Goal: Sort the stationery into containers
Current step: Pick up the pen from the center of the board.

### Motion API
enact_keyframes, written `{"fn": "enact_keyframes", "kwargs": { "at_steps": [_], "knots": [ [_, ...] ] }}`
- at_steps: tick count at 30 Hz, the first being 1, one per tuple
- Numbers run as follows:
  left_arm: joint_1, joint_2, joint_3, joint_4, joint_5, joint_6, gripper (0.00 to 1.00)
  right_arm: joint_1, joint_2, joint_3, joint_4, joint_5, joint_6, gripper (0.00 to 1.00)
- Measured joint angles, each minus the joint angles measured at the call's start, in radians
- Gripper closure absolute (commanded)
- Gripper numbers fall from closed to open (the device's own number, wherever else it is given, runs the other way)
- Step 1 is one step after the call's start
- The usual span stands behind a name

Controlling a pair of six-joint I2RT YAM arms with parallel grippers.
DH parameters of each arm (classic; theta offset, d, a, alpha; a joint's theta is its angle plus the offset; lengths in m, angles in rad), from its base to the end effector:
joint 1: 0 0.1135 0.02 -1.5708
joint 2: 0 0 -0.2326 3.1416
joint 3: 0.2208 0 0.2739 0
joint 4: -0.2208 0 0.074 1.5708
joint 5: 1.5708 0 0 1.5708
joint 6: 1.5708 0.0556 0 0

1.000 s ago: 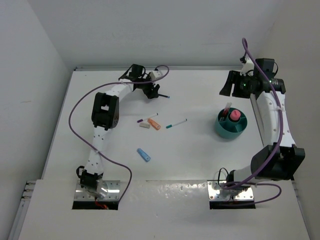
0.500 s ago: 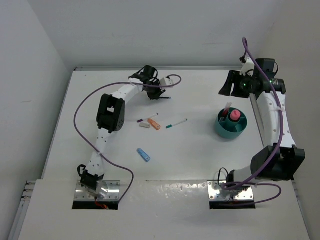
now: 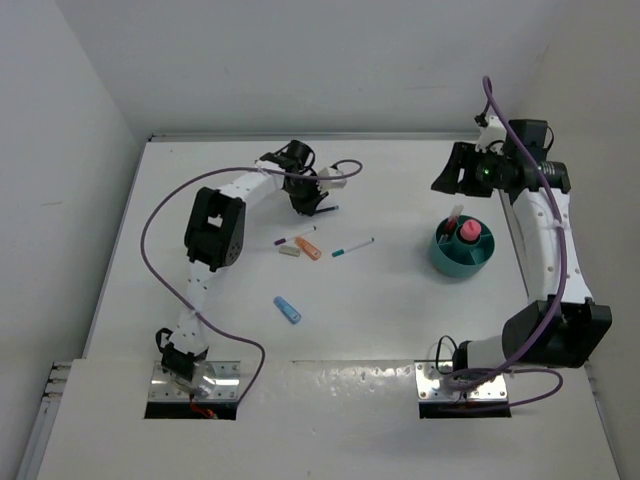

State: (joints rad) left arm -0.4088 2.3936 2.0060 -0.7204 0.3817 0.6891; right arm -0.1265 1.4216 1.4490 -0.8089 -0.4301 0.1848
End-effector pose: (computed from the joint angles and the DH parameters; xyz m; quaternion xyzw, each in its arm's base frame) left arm 0.4659 -0.2244 0.1138 0.5358 0.7926 -0.1514 0.2488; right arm 0.3395 -0.0198 0.3231 0.0588 0.9037 0.2079 0.3697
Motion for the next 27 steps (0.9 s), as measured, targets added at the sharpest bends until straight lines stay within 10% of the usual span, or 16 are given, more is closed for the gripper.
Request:
{"fn": "enact_keyframes", "kwargs": {
  "at_steps": [10, 27],
  "knots": [
    [0.188, -0.373, -0.442, 0.388, 0.342, -0.492, 1.00, 0.053, -0.061, -0.087, 0.079, -0.126, 0.079, 0.37],
    [0.002, -0.778, -0.792, 0.896, 0.643, -1.074, 1.00, 0.274, -0.117, -0.185, 0.330, -0.251, 0.166, 0.29]
  ]
}}
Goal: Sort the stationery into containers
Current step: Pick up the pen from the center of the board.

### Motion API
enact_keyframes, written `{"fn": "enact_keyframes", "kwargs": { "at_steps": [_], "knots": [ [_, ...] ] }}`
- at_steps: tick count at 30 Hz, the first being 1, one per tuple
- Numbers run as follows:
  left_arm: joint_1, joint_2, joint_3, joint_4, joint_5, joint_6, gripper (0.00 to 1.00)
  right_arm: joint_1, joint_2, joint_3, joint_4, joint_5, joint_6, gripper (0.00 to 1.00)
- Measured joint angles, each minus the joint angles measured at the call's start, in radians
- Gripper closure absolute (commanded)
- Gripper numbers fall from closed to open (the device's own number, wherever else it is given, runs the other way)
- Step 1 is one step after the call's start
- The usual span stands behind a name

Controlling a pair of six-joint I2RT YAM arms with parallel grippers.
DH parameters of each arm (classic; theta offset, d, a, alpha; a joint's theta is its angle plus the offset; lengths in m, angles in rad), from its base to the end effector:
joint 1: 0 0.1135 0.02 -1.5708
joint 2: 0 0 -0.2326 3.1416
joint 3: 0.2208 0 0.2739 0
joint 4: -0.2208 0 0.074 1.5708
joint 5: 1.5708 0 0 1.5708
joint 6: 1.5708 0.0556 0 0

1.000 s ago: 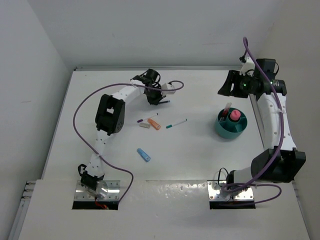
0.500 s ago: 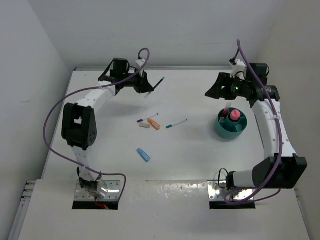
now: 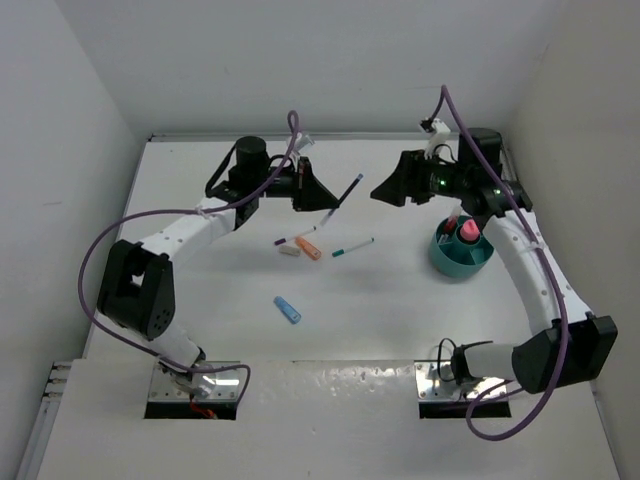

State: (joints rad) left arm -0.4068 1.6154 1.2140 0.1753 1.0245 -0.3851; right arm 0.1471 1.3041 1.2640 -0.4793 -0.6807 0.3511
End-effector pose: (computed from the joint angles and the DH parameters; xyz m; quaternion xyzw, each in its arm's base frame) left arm 0.3486 -0.2019 0.2736 0.3127 0.6786 -0.5632 0.3530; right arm 0.3212 0.0830 0.3289 -0.0836 0.8282 0.3964 0.3873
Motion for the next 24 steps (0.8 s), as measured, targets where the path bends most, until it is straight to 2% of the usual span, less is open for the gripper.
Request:
{"fn": "enact_keyframes", "kwargs": {
  "at_steps": [5, 11, 13, 15, 16, 18, 19, 24],
  "knots": [
    [-0.033, -0.021, 0.000, 0.079, -0.002, -0.082, 1.00, 0.078, 0.021, 0.000, 0.064, -0.008, 0.067, 0.29],
    [-0.055, -0.028, 0.000, 0.113, -0.005, -0.121, 1.00, 0.078, 0.078, 0.000, 0.126, -0.028, 0.169, 0.31],
    [-0.059, -0.028, 0.000, 0.124, -0.008, -0.133, 1.00, 0.078, 0.089, 0.000, 0.144, -0.034, 0.193, 0.34],
    [-0.061, -0.028, 0.000, 0.135, -0.008, -0.146, 1.00, 0.080, 0.096, 0.000, 0.157, -0.038, 0.216, 0.40],
    [-0.063, -0.028, 0.000, 0.144, -0.010, -0.156, 1.00, 0.080, 0.098, 0.000, 0.166, -0.040, 0.228, 0.49],
    [-0.065, -0.028, 0.000, 0.155, -0.018, -0.171, 1.00, 0.082, 0.101, 0.000, 0.187, -0.054, 0.255, 0.58],
    [-0.066, -0.028, -0.001, 0.158, -0.024, -0.178, 1.00, 0.084, 0.102, 0.000, 0.200, -0.061, 0.270, 0.66],
    [-0.069, -0.028, -0.002, 0.177, -0.046, -0.204, 1.00, 0.089, 0.111, 0.000, 0.262, -0.092, 0.340, 0.86]
  ]
}}
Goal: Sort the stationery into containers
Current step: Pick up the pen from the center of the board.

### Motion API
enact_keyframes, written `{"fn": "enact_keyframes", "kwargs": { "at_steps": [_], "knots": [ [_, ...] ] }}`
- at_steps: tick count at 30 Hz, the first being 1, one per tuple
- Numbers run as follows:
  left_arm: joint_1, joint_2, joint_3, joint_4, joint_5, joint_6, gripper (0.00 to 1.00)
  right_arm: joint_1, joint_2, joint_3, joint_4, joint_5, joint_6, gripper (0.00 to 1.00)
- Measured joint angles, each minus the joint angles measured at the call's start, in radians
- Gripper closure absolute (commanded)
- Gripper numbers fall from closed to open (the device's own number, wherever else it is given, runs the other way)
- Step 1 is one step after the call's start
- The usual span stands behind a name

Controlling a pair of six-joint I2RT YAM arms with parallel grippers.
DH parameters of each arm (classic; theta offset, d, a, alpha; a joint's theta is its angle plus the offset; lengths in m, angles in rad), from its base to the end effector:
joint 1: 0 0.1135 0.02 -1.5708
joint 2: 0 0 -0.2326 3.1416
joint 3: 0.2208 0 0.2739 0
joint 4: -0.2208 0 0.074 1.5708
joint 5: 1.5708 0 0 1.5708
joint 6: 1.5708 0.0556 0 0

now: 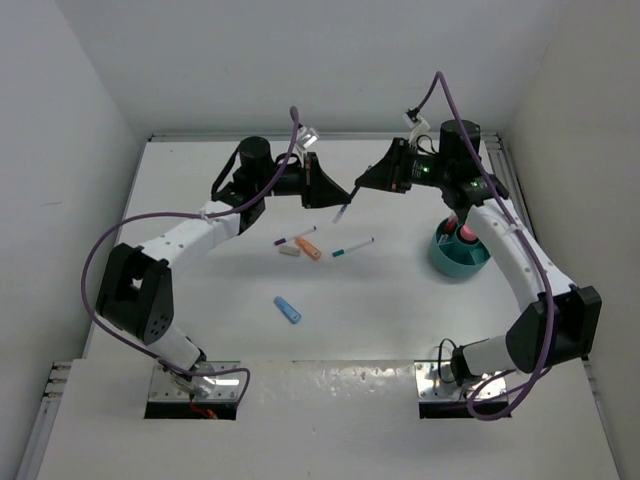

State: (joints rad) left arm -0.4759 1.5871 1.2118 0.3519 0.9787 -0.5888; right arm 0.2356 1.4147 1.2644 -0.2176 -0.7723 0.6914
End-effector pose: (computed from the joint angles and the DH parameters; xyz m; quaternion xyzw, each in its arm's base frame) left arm 0.3339 -0.2240 0.3015 0.2923 0.6489 -0.6028 0.3608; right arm 0.3442 0.1225 0.3216 -0.0350 0.7922 0.5121 0.3300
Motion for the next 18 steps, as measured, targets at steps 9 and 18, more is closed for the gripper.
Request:
{"fn": "enact_keyframes", "kwargs": {
  "at_steps": [9, 18],
  "knots": [
    [-0.005, -0.011, 0.003, -0.089, -0.013, 0.089, 0.17, -0.013, 0.018, -0.012, 0.031, -0.046, 0.055, 1.00],
    [0.115, -0.123, 0.114, -0.476, 0.026, 0.491, 0.18, -0.091, 0.019, -0.012, -0.080, -0.148, -0.013, 1.00]
  ]
}}
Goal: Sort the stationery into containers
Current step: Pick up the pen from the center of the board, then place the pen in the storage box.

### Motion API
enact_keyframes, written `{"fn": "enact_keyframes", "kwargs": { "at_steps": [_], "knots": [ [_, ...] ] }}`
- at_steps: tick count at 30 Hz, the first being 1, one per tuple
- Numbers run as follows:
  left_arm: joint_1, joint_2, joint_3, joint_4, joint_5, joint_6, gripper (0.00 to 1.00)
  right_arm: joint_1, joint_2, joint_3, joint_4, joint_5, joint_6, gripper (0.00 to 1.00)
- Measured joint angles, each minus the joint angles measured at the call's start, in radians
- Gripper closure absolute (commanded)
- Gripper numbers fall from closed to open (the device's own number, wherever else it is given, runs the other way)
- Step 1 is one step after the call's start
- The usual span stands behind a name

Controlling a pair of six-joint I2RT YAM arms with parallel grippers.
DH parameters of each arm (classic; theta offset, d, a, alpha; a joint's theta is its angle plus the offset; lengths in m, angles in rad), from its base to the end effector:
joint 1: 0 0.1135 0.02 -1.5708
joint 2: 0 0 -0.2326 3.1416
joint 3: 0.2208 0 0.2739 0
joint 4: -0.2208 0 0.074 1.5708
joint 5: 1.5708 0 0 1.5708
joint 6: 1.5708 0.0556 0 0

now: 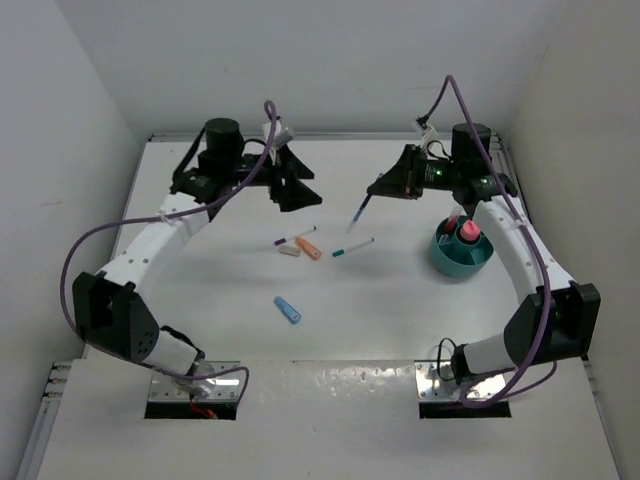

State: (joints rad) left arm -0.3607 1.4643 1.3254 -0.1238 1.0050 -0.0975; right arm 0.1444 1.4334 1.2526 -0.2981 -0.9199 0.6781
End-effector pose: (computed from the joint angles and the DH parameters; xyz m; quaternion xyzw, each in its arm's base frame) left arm 0.3282 -0.1740 0.3402 0.3818 0.6511 -0.4933 0.4325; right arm 0.3473 0.0952 0.3052 -0.0204 0.7995 0.5337 0.2748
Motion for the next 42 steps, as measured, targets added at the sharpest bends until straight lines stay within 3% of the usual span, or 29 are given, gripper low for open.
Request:
{"fn": "enact_keyframes", "kwargs": {
  "at_steps": [3, 6, 11, 17, 24, 33, 42],
  "knots": [
    [-0.006, -0.074, 0.079, -0.246, -0.049, 0.422, 0.24, 0.023, 0.003, -0.005, -0.062, -0.053, -0.034, 1.00],
    [-0.126, -0.236, 0.007, -0.400, -0.131, 0.863, 0.32, 0.063, 0.003, -0.048, -0.058, -0.114, -0.014, 1.00],
    [-0.317, -0.616, -0.388, -0.428, -0.244, 1.410, 0.40, 0.146, -0.002, -0.198, 0.063, -0.198, 0.128, 1.00],
    [-0.401, -0.745, -0.578, -0.359, -0.313, 1.859, 0.42, 0.203, -0.002, -0.232, 0.154, -0.277, 0.224, 1.00],
    [-0.454, -0.671, -0.631, -0.229, -0.346, 2.033, 0.41, 0.253, -0.002, -0.248, 0.191, -0.328, 0.246, 1.00],
    [-0.490, -0.660, -0.678, -0.026, -0.350, 2.068, 0.41, 0.283, -0.002, -0.248, 0.167, -0.362, 0.222, 1.00],
    [-0.502, -0.614, -0.687, 0.042, -0.338, 2.077, 0.41, 0.322, 0.001, -0.248, 0.154, -0.375, 0.204, 1.00]
  ]
}}
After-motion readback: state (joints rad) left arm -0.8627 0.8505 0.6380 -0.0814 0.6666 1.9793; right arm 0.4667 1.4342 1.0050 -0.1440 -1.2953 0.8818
